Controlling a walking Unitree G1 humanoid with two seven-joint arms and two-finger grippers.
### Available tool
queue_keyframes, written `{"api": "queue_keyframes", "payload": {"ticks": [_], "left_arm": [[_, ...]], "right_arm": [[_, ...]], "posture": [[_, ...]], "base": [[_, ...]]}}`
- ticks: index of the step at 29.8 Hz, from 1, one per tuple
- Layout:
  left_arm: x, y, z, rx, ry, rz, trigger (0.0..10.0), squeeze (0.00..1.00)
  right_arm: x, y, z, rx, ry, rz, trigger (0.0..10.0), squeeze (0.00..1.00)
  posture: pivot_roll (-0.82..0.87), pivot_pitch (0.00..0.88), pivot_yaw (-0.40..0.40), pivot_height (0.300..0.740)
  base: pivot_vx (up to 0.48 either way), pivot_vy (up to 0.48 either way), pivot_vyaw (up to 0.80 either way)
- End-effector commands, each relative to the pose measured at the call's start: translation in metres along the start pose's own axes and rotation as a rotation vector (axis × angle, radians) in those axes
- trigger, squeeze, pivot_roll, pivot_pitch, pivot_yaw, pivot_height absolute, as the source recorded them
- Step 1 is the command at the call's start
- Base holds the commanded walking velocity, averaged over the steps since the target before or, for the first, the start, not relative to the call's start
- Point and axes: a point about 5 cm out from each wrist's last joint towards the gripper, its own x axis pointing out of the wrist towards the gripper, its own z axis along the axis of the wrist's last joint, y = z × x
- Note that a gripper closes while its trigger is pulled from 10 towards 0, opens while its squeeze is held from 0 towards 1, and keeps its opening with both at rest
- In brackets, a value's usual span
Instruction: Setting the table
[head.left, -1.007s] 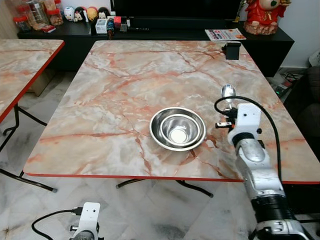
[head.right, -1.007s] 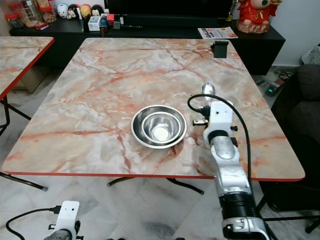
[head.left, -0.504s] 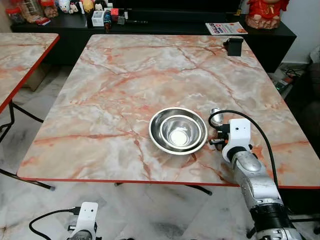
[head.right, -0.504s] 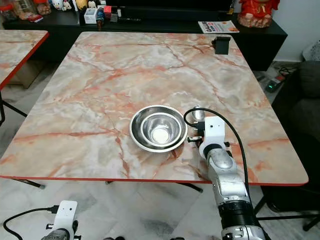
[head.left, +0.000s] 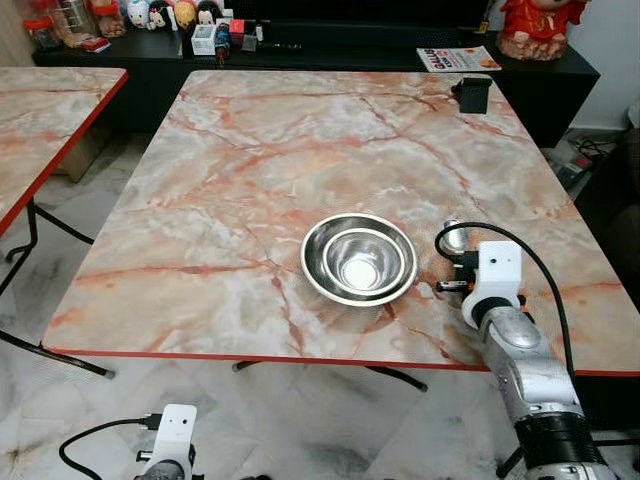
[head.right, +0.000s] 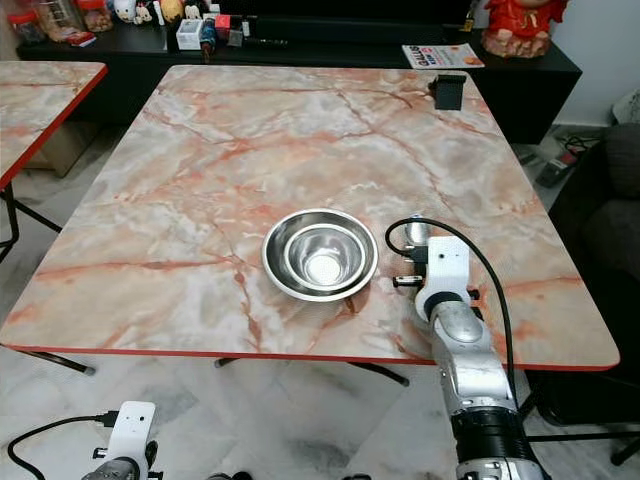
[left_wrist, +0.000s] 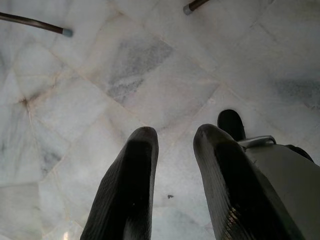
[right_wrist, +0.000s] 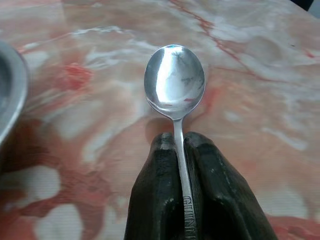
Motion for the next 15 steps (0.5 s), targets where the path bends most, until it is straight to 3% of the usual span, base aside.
{"api": "queue_keyframes", "payload": {"ticks": [1, 15], "left_arm": [[-0.001, 0.003, -0.005, -0.002, 0.024, 0.001, 10.0, 0.0], [0.0, 0.005, -0.004, 0.004, 0.02, 0.006, 10.0, 0.0]], "right_arm": [[0.001, -0.003, -0.001, 0.022, -0.003, -0.011, 10.0, 0.0], [0.007, 0.008, 0.0, 0.036, -0.023, 0.066, 10.0, 0.0]], "posture": [[-0.04, 0.147, 0.017, 0.74], [-0.03, 0.148, 0.019, 0.74]], "base": [[0.0, 0.0, 0.0], [0.0, 0.0, 0.0]]}}
